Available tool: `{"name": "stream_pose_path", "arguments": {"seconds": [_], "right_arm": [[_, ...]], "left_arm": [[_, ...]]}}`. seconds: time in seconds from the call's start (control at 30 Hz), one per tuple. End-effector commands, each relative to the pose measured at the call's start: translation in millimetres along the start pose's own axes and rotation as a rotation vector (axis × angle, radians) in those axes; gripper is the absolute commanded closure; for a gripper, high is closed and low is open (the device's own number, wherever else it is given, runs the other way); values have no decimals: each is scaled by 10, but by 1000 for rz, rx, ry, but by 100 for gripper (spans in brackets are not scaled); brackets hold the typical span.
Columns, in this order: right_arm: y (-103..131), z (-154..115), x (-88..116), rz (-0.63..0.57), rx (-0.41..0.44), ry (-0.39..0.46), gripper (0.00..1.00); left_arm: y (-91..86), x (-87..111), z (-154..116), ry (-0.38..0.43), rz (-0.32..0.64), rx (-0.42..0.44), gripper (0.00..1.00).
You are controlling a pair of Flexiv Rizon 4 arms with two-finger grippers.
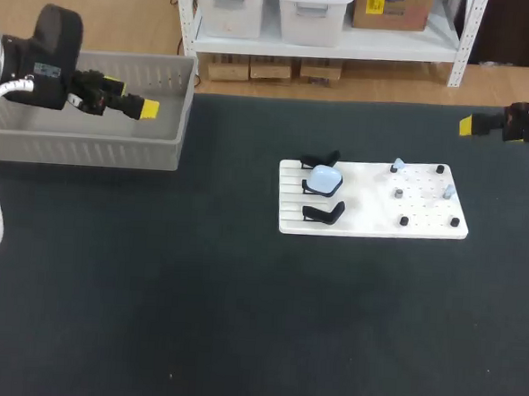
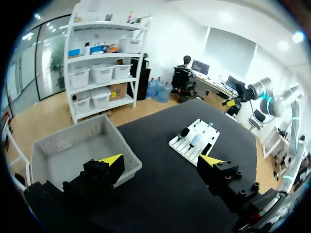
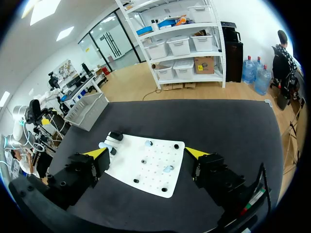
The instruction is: Pick up each earbud case from the left stands, insert the matching earbuds, close the lid, and place the case in the box.
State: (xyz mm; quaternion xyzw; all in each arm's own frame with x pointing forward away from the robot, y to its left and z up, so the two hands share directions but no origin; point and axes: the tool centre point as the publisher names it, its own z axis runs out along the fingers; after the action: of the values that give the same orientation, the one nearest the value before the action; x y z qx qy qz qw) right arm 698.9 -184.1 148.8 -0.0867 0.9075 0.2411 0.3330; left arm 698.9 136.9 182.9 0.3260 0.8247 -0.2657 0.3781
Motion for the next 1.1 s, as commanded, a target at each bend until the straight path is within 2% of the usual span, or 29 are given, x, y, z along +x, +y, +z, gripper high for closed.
{"name": "stream_pose_path", "arguments": {"seconds": [0.03, 0.27, 0.47, 1.1], "right_arm": [[-2, -2, 0, 0, -1, 0, 0], [-2, -2, 0, 0, -1, 0, 0], [-2, -2, 0, 0, -1, 0, 0], [-2, -2, 0, 0, -1, 0, 0]], "left_arm": [[27, -13, 132, -44, 268, 313, 0], [-96, -62, 307, -15, 404, 444, 0], [-135, -34, 463, 27, 472, 512, 0], [-133, -30, 493, 26, 471, 509, 0]]}}
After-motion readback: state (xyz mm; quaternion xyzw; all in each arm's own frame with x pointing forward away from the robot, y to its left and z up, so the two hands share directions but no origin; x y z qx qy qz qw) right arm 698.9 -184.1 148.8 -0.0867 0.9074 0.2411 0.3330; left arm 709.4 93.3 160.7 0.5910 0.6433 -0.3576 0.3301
